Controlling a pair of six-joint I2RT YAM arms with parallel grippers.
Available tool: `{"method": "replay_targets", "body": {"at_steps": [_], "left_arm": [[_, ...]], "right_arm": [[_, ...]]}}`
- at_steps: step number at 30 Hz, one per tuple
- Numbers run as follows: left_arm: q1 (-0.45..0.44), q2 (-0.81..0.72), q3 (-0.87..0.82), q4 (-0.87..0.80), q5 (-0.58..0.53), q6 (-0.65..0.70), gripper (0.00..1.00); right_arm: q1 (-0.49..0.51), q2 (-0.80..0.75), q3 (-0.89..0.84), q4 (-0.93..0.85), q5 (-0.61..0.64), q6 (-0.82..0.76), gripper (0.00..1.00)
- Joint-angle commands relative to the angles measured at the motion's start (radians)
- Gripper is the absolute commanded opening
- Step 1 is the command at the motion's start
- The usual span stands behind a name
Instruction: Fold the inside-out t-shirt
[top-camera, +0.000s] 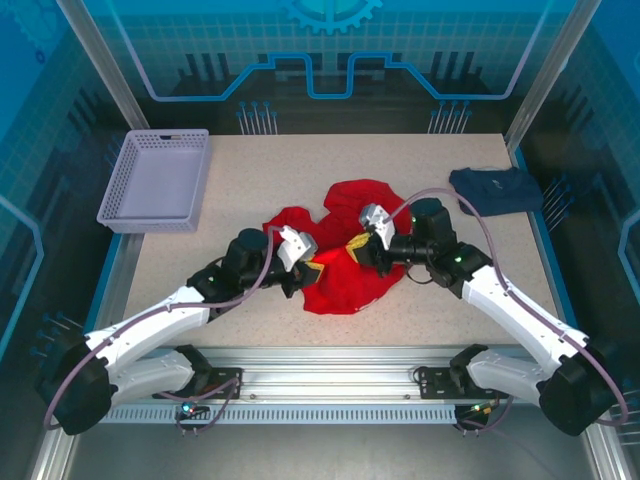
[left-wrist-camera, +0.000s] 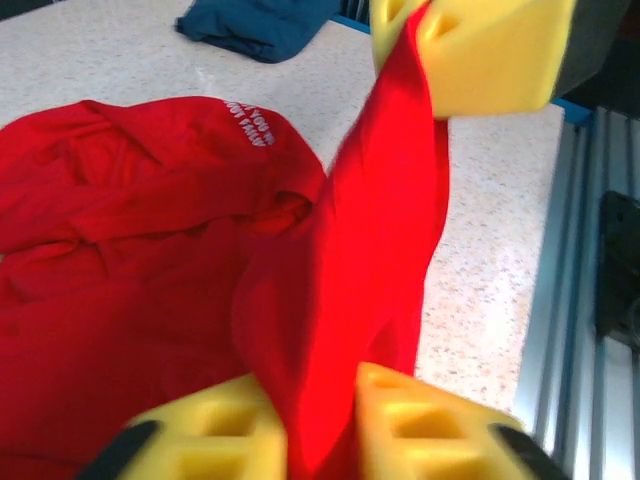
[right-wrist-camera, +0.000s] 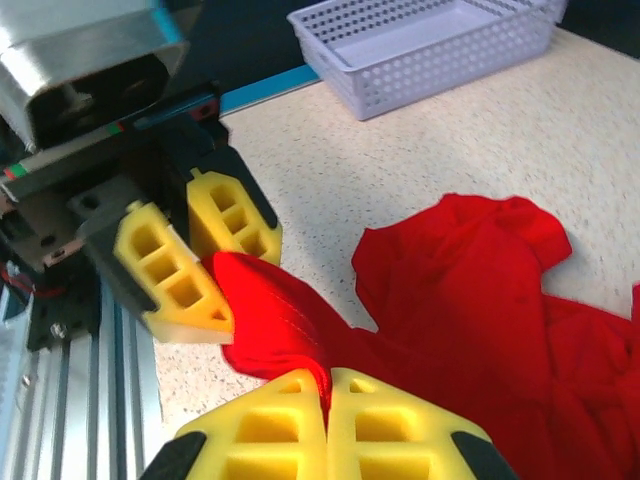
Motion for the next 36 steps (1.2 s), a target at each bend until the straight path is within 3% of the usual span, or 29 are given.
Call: {"method": "replay_targets", "body": {"at_steps": [1, 4, 11, 16, 24, 26, 29, 33, 36], "left_arm": [[0.010, -0.034, -0.042, 0.039, -0.125, -0.048, 0.43], [0.010, -0.062, -0.066, 0.043, -0.229, -0.071, 0.51], [-0.044, -0.070, -0.083, 0.056, -0.235, -0.093, 0.67], [-0.107, -0.037, -0.083, 0.097, -0.253, -0.051, 0.71], [-0.129, 0.118, 0.008, 0.100, -0.164, -0.008, 0.70], [-0.129, 0.145, 0.021, 0.137, -0.179, -0.028, 0.60], [-0.111, 0.179, 0.030, 0.196, -0.188, -0.083, 0.35], [-0.013, 0.219, 0.015, 0.265, 0.016, -0.241, 0.05], [0.056, 0.255, 0.002, 0.252, 0.155, -0.343, 0.00]], "right_arm": [[-0.014, -0.015, 0.088, -0.038, -0.021, 0.152, 0.00], [0.014, -0.016, 0.128, -0.103, -0.007, 0.172, 0.00], [0.031, -0.004, 0.168, -0.142, 0.057, 0.236, 0.00], [0.036, 0.023, 0.188, -0.139, 0.056, 0.262, 0.00], [0.041, 0.041, 0.211, -0.155, 0.095, 0.270, 0.00], [0.043, 0.048, 0.208, -0.155, 0.090, 0.271, 0.00], [0.038, 0.067, 0.208, -0.197, 0.121, 0.265, 0.00], [0.017, 0.128, 0.225, -0.304, 0.214, 0.269, 0.00], [0.004, 0.197, 0.228, -0.351, 0.285, 0.283, 0.00]]}}
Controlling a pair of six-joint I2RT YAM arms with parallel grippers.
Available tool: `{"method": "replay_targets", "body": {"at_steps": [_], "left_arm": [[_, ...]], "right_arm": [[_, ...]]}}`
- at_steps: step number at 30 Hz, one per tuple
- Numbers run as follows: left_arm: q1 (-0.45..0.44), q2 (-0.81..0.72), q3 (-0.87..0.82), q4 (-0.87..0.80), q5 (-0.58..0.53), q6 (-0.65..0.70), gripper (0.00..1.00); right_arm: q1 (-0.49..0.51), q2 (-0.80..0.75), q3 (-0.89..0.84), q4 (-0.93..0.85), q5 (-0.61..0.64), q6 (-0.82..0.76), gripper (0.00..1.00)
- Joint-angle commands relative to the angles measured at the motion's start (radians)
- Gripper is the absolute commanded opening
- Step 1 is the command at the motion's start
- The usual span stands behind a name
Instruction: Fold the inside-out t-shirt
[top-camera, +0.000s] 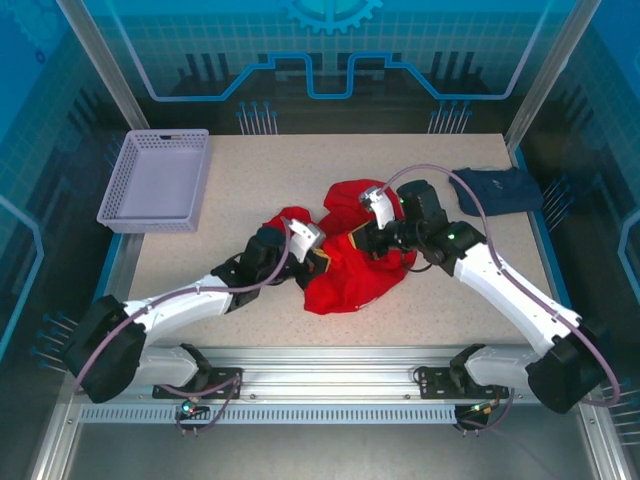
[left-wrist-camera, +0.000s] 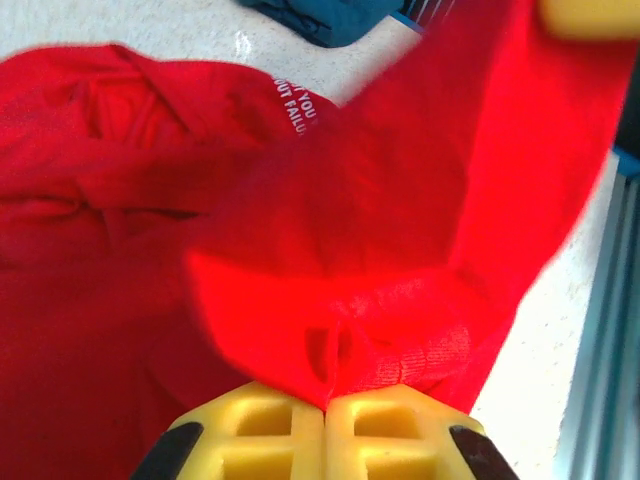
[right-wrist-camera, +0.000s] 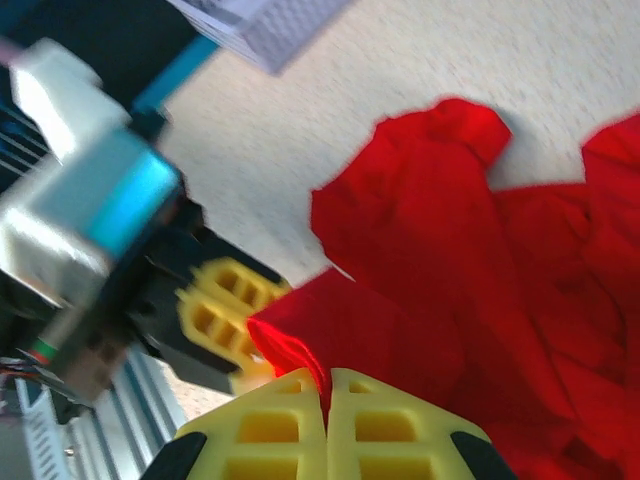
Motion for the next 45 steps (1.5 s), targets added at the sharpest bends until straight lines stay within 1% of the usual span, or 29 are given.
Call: {"method": "replay_targets", "body": {"at_steps": [1, 3, 5, 8, 10, 12, 14, 16, 20, 22, 26, 30, 33, 39, 42, 45], "left_arm": [[0.061, 0.048, 0.002, 0.020, 0.215, -0.170, 0.00], [0.092, 0.080, 0.003, -0.021, 0.261, -0.232, 0.00], [0.132, 0.114, -0.008, -0.039, 0.274, -0.310, 0.00], [0.211, 0.151, -0.036, -0.039, 0.244, -0.424, 0.00], [0.253, 0.177, -0.043, -0.041, 0.215, -0.459, 0.01], [0.270, 0.197, -0.031, -0.078, 0.171, -0.450, 0.06], [0.274, 0.214, -0.008, -0.121, 0.119, -0.437, 0.13], [0.274, 0.214, 0.010, -0.171, 0.050, -0.419, 0.18], [0.264, 0.146, -0.011, -0.200, -0.063, -0.376, 0.35], [0.241, 0.080, -0.034, -0.206, -0.122, -0.337, 0.45], [0.156, -0.016, -0.055, -0.228, -0.236, -0.230, 0.53], [0.073, -0.028, -0.033, -0.234, -0.244, -0.142, 0.55], [0.011, 0.032, 0.022, -0.254, -0.263, -0.084, 0.55], [0.006, 0.202, 0.161, -0.355, -0.365, -0.076, 0.49], [0.008, 0.259, 0.210, -0.398, -0.408, -0.074, 0.47], [0.018, 0.297, 0.240, -0.422, -0.421, -0.075, 0.44]], "right_arm": [[-0.015, 0.075, 0.019, -0.096, 0.101, 0.028, 0.00], [-0.014, 0.126, 0.016, -0.084, 0.109, 0.038, 0.00], [-0.015, 0.190, 0.022, -0.072, 0.113, 0.043, 0.00], [-0.009, 0.276, 0.040, -0.061, 0.132, 0.040, 0.00], [-0.010, 0.323, 0.052, -0.051, 0.139, 0.037, 0.00], [-0.008, 0.361, 0.068, -0.042, 0.138, 0.037, 0.00], [-0.006, 0.394, 0.086, -0.032, 0.135, 0.037, 0.00], [-0.005, 0.421, 0.103, -0.023, 0.139, 0.034, 0.00], [-0.006, 0.465, 0.132, -0.016, 0.148, 0.027, 0.00], [-0.008, 0.485, 0.145, -0.017, 0.154, 0.022, 0.00], [-0.012, 0.505, 0.165, -0.021, 0.153, 0.014, 0.00], [-0.022, 0.517, 0.184, -0.023, 0.148, 0.008, 0.00], [-0.024, 0.523, 0.192, -0.025, 0.142, 0.005, 0.00], [-0.029, 0.513, 0.187, -0.025, 0.142, 0.001, 0.00], [-0.033, 0.503, 0.180, -0.023, 0.142, -0.001, 0.00], [-0.036, 0.495, 0.176, -0.023, 0.143, -0.001, 0.00]]}}
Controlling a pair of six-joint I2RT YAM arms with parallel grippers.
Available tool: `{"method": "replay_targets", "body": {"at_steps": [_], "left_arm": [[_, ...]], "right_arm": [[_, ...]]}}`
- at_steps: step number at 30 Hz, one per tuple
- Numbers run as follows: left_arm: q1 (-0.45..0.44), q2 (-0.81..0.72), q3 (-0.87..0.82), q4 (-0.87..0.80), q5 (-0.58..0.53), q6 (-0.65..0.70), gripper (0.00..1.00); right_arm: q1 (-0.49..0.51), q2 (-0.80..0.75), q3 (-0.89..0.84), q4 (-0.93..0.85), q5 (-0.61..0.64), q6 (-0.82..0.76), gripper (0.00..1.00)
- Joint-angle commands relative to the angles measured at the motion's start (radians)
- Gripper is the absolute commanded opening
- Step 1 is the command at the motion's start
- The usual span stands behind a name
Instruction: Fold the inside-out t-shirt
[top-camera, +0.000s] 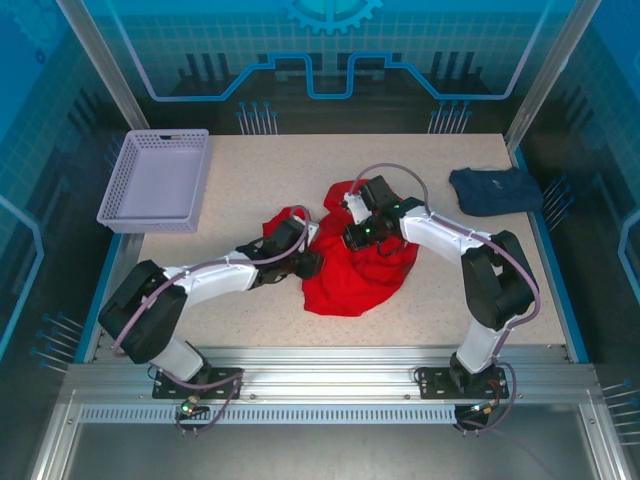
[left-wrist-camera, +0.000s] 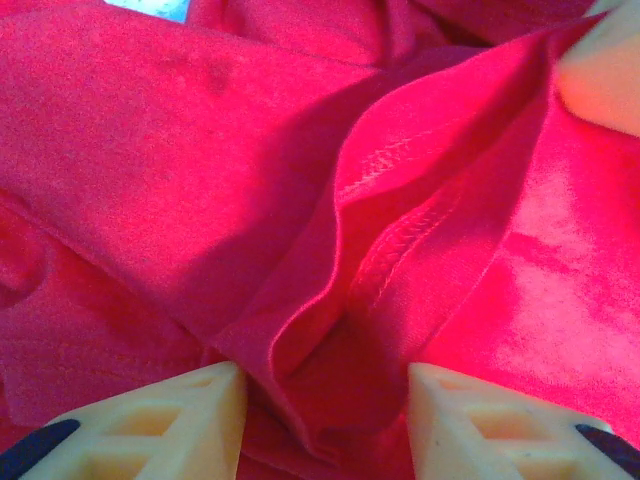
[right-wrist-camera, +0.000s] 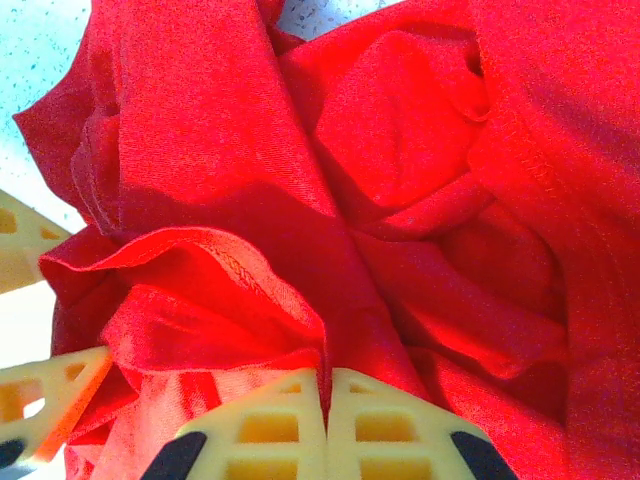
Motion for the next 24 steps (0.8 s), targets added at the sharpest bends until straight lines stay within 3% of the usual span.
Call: {"method": "replay_targets", "body": {"at_steps": [1, 13, 20, 24], "left_arm": [[0.016, 0.032, 0.044, -0.072, -0.054, 0.023, 0.43], [0.122, 0.039, 0.064, -0.020, 0.147, -0.020, 0.11], [0.143, 0.025, 0.057, -0.004, 0.227, -0.030, 0.00], [0.150, -0.020, 0.047, -0.012, 0.245, -0.015, 0.00]], "right_arm": [[-0.014, -0.022, 0.006, -0.010, -0.001, -0.015, 0.00], [-0.019, -0.019, 0.004, -0.005, -0.005, -0.015, 0.00], [-0.021, -0.018, 0.007, -0.005, -0.003, -0.019, 0.00], [-0.027, -0.028, 0.007, -0.010, 0.005, -0.022, 0.00]]}}
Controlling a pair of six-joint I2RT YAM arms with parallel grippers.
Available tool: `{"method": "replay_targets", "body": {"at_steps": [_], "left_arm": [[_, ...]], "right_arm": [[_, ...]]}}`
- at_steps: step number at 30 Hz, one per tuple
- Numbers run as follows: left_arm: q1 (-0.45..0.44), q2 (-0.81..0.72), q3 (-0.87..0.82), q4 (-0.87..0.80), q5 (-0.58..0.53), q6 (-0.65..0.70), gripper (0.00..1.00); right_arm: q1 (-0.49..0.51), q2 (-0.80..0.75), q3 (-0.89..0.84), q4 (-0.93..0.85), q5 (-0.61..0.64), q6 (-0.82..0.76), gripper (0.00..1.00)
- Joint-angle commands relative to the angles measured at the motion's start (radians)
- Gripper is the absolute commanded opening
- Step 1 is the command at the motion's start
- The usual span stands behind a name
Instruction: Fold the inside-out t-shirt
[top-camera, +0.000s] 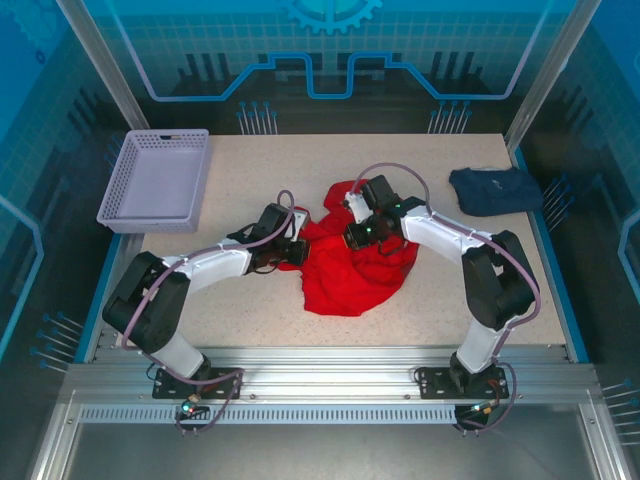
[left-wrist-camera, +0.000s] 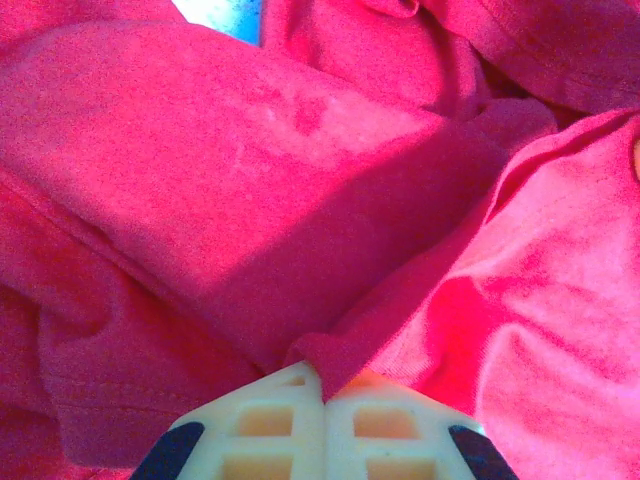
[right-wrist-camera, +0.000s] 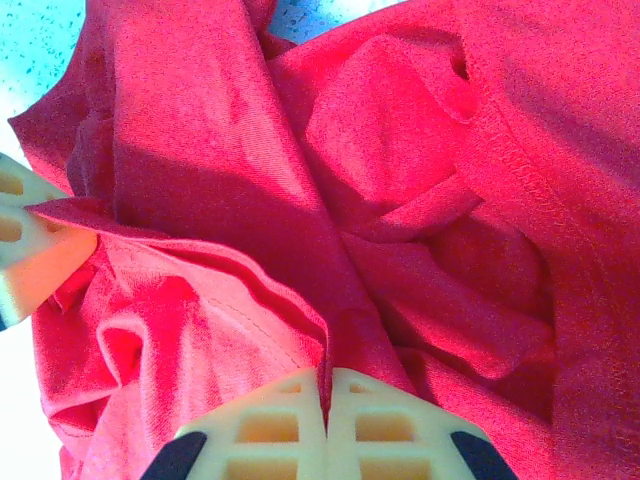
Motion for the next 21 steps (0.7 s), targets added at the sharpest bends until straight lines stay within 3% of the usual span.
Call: {"method": "replay_targets", "body": {"at_steps": [1, 8, 16, 21], "left_arm": [[0.012, -0.068, 0.008, -0.010, 0.052, 0.008, 0.00], [0.026, -0.231, -0.011, -0.079, 0.072, 0.043, 0.00], [0.027, -0.408, -0.038, -0.134, 0.184, -0.061, 0.00], [0.070, -0.461, -0.037, -0.200, 0.281, -0.170, 0.00]], "right_arm": [[-0.021, -0.036, 0.007, -0.011, 0.008, -0.019, 0.00], [-0.039, -0.120, 0.000, -0.008, 0.035, -0.037, 0.00], [-0.024, -0.235, -0.041, 0.099, -0.068, -0.044, 0.00], [-0.004, -0.242, -0.010, 0.056, 0.040, -0.020, 0.00]]}}
